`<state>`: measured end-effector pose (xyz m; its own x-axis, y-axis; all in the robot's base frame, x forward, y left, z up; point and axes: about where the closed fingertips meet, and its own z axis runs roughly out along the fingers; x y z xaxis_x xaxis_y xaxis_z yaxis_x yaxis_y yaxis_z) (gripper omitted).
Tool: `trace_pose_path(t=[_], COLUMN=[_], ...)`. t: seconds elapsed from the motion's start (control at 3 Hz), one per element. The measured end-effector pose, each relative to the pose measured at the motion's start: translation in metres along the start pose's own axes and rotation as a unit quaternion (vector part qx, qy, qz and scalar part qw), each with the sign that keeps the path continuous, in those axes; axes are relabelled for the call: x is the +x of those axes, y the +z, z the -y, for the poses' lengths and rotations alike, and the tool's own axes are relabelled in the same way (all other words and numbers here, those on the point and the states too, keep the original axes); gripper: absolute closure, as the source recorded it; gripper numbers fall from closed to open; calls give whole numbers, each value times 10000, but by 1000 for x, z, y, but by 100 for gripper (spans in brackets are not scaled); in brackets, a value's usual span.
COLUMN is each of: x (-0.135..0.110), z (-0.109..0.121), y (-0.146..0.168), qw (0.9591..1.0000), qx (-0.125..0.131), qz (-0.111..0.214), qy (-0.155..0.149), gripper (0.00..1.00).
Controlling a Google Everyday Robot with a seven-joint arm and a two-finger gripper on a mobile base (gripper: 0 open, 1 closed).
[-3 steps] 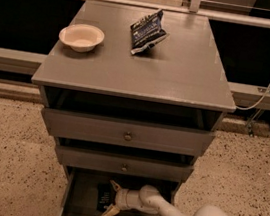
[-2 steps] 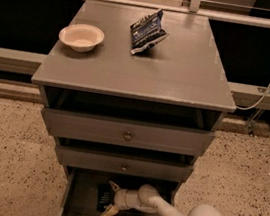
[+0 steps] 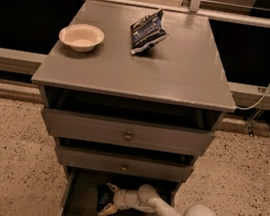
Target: Pick rxbar blueberry from bottom drawer and place on counter
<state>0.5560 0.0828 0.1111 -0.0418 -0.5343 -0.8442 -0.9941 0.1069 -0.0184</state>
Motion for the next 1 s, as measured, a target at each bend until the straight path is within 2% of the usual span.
trace_pose_path(t=[0.33,0.67,1.0], x=[-2,-4,-4], z=[-1,-2,-2], y=[7,11,11], qw=[9999,9995,9995], qx=[-71,-140,-140], qz=[152,263,263], qy=[42,60,60], gripper=[20,21,39])
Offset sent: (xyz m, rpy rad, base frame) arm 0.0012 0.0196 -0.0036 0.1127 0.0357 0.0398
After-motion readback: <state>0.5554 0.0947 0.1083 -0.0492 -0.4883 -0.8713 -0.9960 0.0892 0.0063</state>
